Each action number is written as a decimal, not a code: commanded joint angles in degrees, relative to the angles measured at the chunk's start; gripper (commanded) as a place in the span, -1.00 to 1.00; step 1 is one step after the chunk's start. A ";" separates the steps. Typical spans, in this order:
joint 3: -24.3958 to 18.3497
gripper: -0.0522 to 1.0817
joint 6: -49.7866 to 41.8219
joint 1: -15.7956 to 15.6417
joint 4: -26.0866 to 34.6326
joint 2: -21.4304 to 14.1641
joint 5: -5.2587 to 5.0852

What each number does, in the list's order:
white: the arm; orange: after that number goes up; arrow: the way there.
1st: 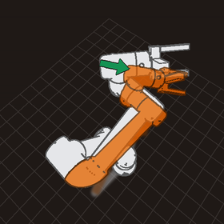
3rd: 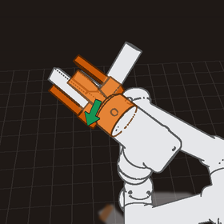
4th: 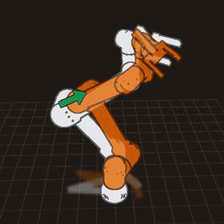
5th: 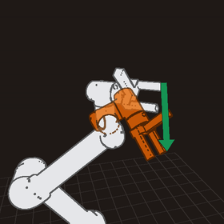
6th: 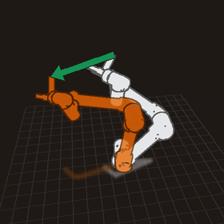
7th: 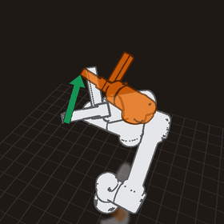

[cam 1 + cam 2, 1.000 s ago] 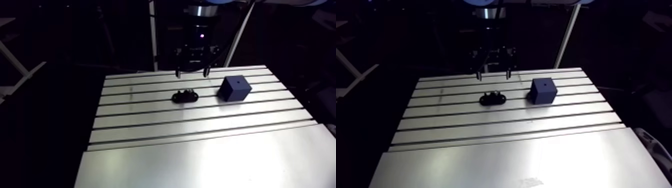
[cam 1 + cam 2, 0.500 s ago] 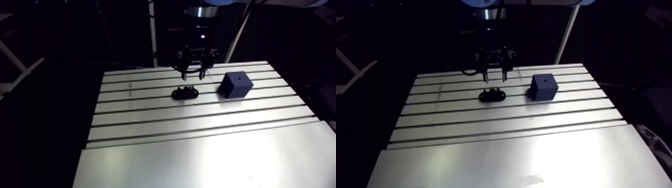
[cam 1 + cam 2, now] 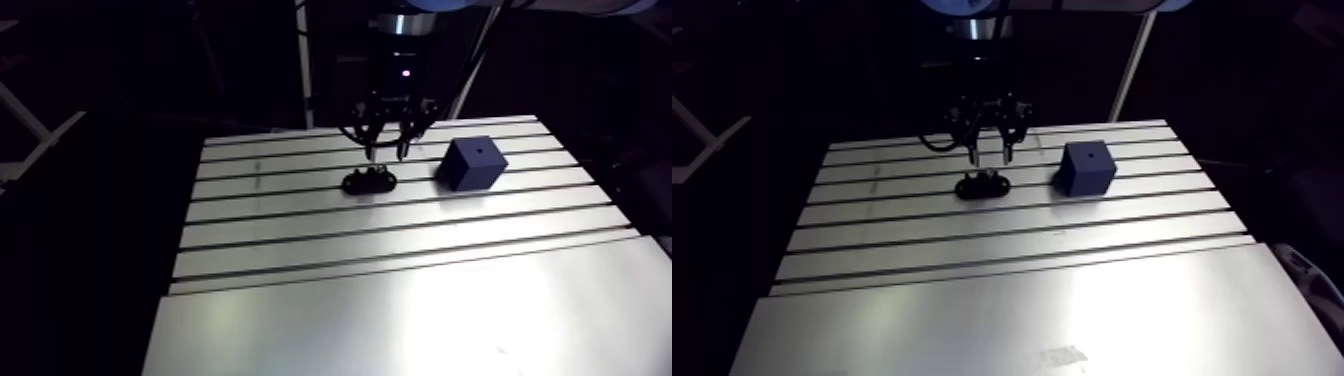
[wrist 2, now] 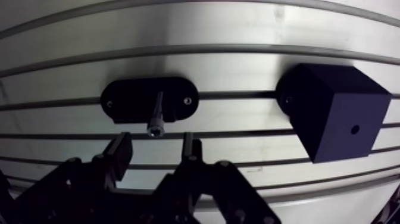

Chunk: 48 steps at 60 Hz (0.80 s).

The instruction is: Pick up the M10 bolt and insert it into the hole until fully seated.

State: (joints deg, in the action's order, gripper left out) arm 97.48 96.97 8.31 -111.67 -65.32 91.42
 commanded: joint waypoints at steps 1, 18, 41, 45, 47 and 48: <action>0.03 -0.13 0.10 -0.05 0.00 0.07 -0.05; 0.38 -0.12 0.28 -0.05 0.00 0.69 -0.23; -0.05 -0.12 0.37 -0.14 0.00 1.30 -0.32; -0.13 -0.12 0.37 -0.14 0.00 1.23 -0.41; -0.14 -0.12 0.37 -0.14 0.07 1.29 -0.41; -0.14 -0.12 0.37 -0.21 0.08 1.30 -0.41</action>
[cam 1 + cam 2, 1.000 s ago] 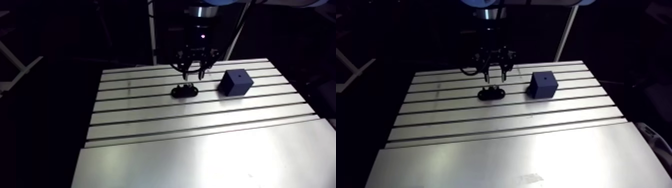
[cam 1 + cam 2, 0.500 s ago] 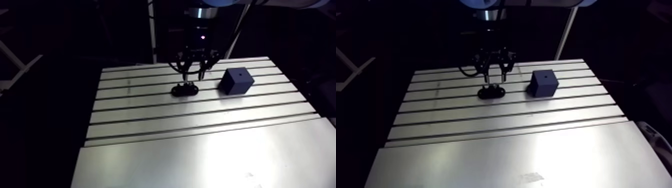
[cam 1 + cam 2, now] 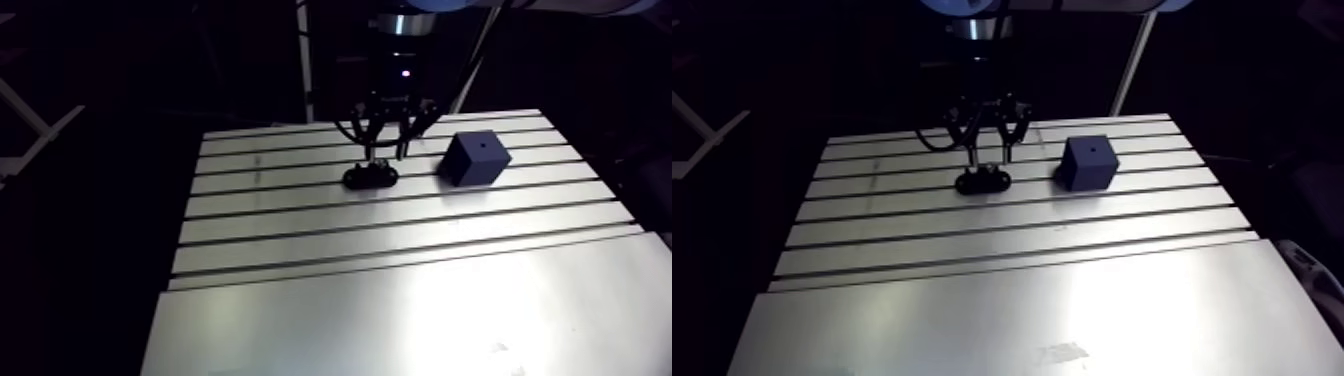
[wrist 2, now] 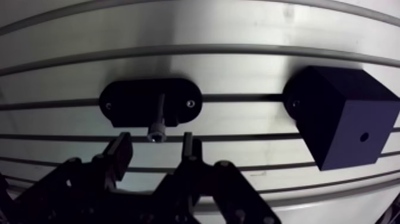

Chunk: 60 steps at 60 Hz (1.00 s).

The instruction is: Pick up the M10 bolt and insert it into the hole until fully seated.

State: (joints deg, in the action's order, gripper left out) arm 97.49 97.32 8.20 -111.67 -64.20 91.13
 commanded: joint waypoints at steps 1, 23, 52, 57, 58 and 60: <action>-0.15 -0.12 0.02 -0.10 0.09 0.17 -0.12; -0.32 -0.12 0.11 -0.20 0.09 0.53 -0.13; -0.15 -0.11 0.11 -0.02 0.09 0.78 -0.03; -0.15 -0.11 0.11 -0.02 0.09 0.78 -0.03; -0.15 -0.10 0.11 -0.02 0.09 0.79 -0.03; -0.15 -0.10 0.11 -0.02 0.09 0.79 -0.03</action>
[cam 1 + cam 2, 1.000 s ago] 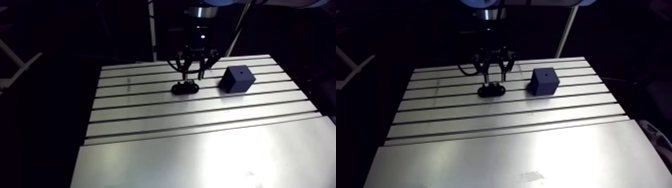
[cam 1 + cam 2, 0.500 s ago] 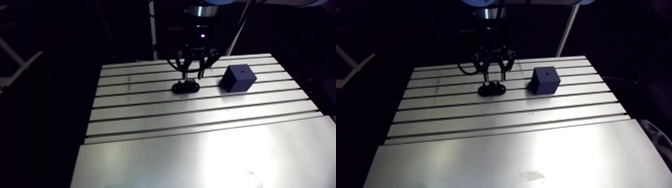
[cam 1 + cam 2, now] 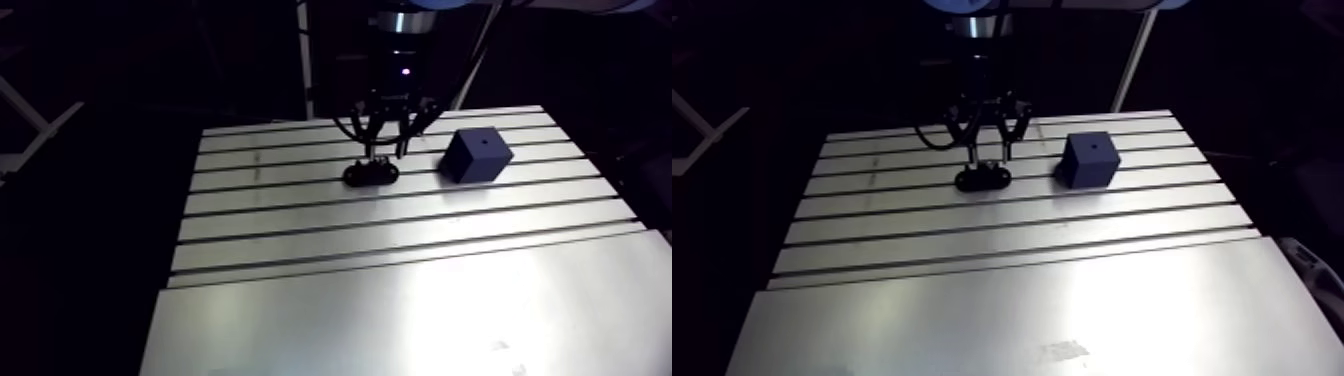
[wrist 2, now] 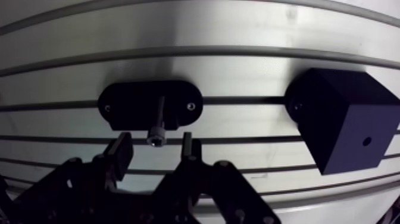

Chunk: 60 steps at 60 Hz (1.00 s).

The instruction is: Pick up the M10 bolt and insert it into the hole until fully seated.

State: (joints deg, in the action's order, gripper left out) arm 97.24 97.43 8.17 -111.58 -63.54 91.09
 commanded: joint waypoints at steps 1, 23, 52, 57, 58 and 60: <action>0.10 -0.10 0.00 0.00 0.00 0.14 0.01; 0.01 -0.06 0.43 0.00 0.00 0.66 0.01; -0.08 0.04 0.53 0.00 0.01 0.67 0.01; -0.08 0.07 0.53 0.00 0.09 0.74 0.01; -0.08 0.07 0.53 0.00 0.09 0.75 0.01; -0.08 0.07 0.53 0.00 0.09 0.68 0.01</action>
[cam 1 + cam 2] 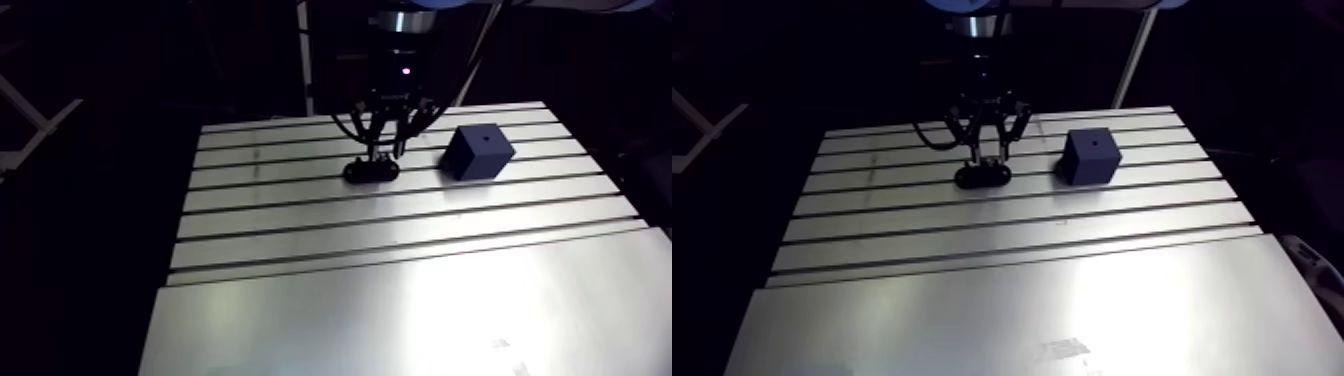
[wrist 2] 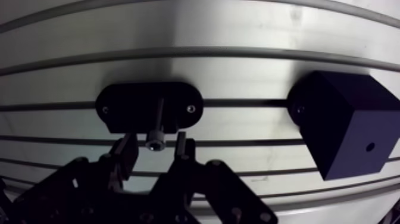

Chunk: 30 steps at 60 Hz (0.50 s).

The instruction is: Pick up the M10 bolt and insert it into the hole until fully seated.

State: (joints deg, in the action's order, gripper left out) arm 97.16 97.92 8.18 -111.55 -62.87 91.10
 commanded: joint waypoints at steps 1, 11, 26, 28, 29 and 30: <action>0.01 0.07 0.03 0.00 0.06 0.01 0.00; 0.01 0.10 0.03 0.00 0.06 0.01 0.00; 0.01 0.14 0.03 0.00 0.06 0.08 0.00; 0.01 0.15 0.03 0.00 0.06 0.08 0.00; 0.01 0.15 0.03 0.00 0.06 0.08 0.00; 0.01 0.15 0.03 0.00 0.06 0.08 0.00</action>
State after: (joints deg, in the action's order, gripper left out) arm 97.16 97.96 8.18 -111.49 -62.83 91.09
